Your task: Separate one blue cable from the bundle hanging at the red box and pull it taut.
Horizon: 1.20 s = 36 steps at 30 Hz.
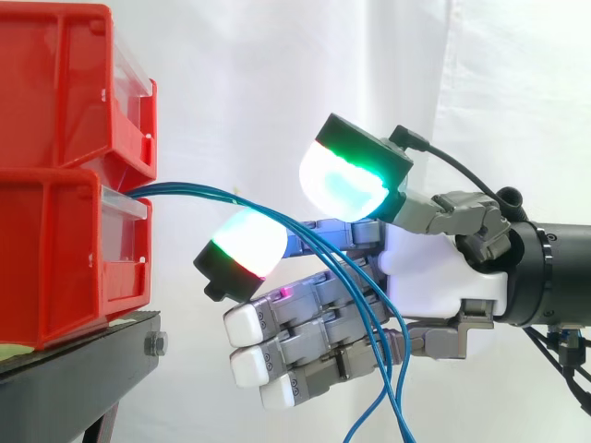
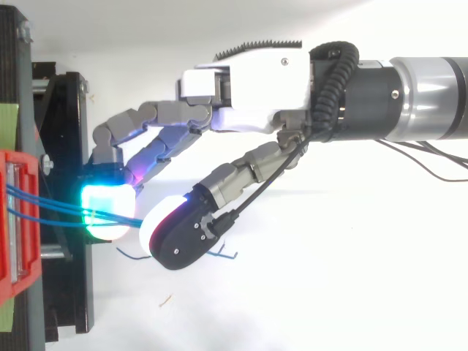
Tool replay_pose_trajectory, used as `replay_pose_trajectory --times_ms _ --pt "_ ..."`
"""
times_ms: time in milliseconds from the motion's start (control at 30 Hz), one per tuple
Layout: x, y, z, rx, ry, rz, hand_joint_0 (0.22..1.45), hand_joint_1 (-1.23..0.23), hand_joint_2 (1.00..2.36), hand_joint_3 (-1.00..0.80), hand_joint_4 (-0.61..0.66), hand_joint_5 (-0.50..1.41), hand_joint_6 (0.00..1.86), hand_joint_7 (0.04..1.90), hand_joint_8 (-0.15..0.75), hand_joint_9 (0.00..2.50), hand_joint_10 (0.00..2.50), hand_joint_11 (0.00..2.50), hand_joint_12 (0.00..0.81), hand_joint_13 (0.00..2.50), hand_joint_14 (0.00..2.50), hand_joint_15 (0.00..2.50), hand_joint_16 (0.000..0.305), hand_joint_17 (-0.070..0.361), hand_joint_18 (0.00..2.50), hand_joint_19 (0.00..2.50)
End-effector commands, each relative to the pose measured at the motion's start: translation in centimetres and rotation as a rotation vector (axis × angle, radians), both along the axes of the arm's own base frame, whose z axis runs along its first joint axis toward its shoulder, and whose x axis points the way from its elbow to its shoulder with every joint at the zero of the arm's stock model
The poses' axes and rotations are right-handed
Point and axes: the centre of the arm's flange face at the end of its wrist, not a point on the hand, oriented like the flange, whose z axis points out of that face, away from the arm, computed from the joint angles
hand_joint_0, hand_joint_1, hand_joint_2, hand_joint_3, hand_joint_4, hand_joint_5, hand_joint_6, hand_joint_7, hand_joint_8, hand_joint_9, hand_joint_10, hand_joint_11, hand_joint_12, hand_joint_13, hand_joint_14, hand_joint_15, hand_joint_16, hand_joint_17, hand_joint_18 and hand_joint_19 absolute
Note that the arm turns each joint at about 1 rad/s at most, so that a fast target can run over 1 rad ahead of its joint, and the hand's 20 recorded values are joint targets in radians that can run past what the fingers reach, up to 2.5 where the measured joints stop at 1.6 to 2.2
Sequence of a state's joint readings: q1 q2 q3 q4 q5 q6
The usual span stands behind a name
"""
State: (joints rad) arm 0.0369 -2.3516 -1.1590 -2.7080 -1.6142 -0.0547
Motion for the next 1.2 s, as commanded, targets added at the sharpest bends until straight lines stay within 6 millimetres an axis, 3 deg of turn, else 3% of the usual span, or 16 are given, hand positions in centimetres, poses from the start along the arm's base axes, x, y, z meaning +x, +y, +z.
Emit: replay_pose_trajectory --times_ms 0,233,433,567,933,1000,1167 --pt "0.0 0.1 0.0 0.020 0.000 -0.005 0.58 -0.66 1.00 -0.45 0.18 -0.11 0.51 1.21 0.319 0.70 0.01 0.33 0.340 0.70 0.01 0.26 0.034 0.077 0.53 0.32" --pt "-0.3 0.3 -0.7 0.021 0.014 -0.002 0.63 -0.72 1.01 -0.24 0.15 -0.14 0.62 1.08 0.329 0.74 0.01 0.37 0.351 0.74 0.01 0.27 0.035 0.079 0.58 0.32" --pt "-0.5 0.4 -1.5 0.022 0.000 -0.007 0.61 -0.73 1.01 -0.35 0.15 -0.16 0.73 0.92 0.321 0.76 0.01 0.42 0.343 0.75 0.01 0.29 0.033 0.074 0.59 0.34" --pt "-0.5 0.4 -1.4 0.022 -0.006 -0.007 0.60 -0.70 1.01 -0.42 0.16 -0.15 0.77 0.90 0.328 0.79 0.01 0.44 0.339 0.77 0.01 0.29 0.032 0.073 0.60 0.34" --pt "-0.5 0.4 -1.4 0.022 -0.007 -0.007 0.61 -0.65 1.01 -0.26 0.16 -0.16 0.83 0.93 0.356 0.83 0.01 0.49 0.360 0.81 0.01 0.30 0.036 0.081 0.66 0.33" --pt "-0.4 0.4 -1.4 0.022 -0.009 -0.007 0.61 -0.75 1.01 -0.29 0.17 -0.19 0.89 0.87 0.353 0.81 0.01 0.56 0.359 0.81 0.01 0.32 0.034 0.077 0.67 0.33" --pt "-0.4 0.5 -1.4 0.022 -0.009 -0.005 0.65 -0.82 1.00 -0.50 0.17 -0.19 0.93 0.86 0.345 0.85 0.01 0.64 0.348 0.84 0.01 0.33 0.032 0.071 0.70 0.34"
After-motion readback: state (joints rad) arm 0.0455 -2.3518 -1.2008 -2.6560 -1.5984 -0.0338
